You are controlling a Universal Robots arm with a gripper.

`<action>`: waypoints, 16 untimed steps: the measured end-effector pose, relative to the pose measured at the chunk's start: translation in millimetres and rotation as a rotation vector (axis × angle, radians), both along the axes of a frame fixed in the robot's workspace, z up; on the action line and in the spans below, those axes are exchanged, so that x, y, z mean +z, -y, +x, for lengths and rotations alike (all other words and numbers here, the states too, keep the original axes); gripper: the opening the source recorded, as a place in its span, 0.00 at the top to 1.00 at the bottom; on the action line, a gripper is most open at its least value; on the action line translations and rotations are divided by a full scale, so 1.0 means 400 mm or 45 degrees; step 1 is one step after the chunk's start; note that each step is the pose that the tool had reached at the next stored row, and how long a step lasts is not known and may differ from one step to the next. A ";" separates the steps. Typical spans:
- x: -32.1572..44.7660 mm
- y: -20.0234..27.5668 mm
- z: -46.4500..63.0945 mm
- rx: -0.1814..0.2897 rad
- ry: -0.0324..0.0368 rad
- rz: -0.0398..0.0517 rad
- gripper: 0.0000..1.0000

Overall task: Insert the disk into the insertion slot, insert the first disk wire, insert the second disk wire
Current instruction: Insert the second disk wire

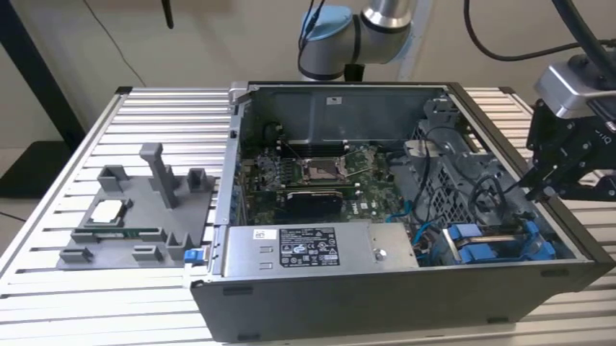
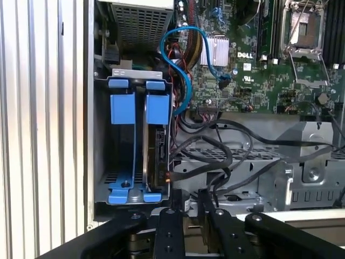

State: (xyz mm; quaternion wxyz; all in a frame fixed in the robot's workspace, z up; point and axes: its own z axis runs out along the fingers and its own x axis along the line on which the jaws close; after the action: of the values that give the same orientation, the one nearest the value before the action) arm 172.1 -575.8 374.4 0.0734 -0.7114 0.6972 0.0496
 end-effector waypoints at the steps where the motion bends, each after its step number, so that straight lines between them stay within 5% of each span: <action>1: 0.000 0.000 0.003 0.001 0.0029 0.000 0.74; 6: 0.000 0.000 0.021 0.004 0.0130 0.001 0.74; 16: 0.000 0.013 0.038 0.007 0.0136 0.003 0.74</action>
State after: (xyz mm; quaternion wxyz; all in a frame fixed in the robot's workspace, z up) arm 187.4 -581.0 374.3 0.0778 -0.7136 0.6947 0.0467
